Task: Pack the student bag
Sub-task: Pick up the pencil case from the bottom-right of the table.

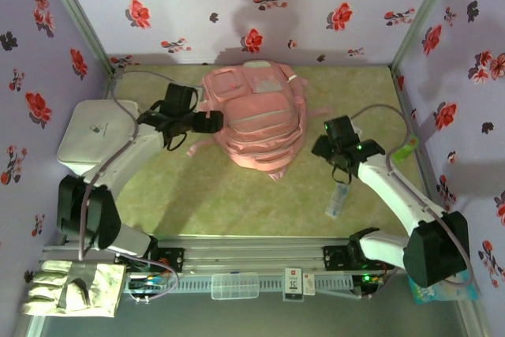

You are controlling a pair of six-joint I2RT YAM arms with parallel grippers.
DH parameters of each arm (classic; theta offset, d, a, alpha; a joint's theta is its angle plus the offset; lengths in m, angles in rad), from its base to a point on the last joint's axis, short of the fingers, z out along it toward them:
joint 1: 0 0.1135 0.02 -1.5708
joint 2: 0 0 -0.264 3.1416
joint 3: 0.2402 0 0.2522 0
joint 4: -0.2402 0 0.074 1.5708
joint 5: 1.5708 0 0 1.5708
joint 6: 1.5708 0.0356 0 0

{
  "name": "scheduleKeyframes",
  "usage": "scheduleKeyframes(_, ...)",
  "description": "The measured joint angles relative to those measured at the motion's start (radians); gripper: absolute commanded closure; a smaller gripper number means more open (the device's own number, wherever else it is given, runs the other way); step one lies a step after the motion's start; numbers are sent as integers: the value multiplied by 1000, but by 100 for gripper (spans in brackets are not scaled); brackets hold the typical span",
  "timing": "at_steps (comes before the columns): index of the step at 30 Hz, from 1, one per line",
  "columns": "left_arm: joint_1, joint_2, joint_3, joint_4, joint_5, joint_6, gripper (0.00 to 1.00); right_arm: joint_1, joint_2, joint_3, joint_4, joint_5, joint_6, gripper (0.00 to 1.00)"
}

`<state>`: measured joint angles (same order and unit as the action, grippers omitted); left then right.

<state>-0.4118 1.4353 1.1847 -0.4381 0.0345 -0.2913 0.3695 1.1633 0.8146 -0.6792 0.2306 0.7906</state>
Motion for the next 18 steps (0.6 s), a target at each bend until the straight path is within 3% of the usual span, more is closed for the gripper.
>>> scheduleKeyframes(7,20,-94,-10,19,-23,-17,0,-3,-54,-175,-105,92,112,19)
scheduleKeyframes(18,27,-94,-16,39,57,-14,0,-3,14,-277,13,-22,163,36)
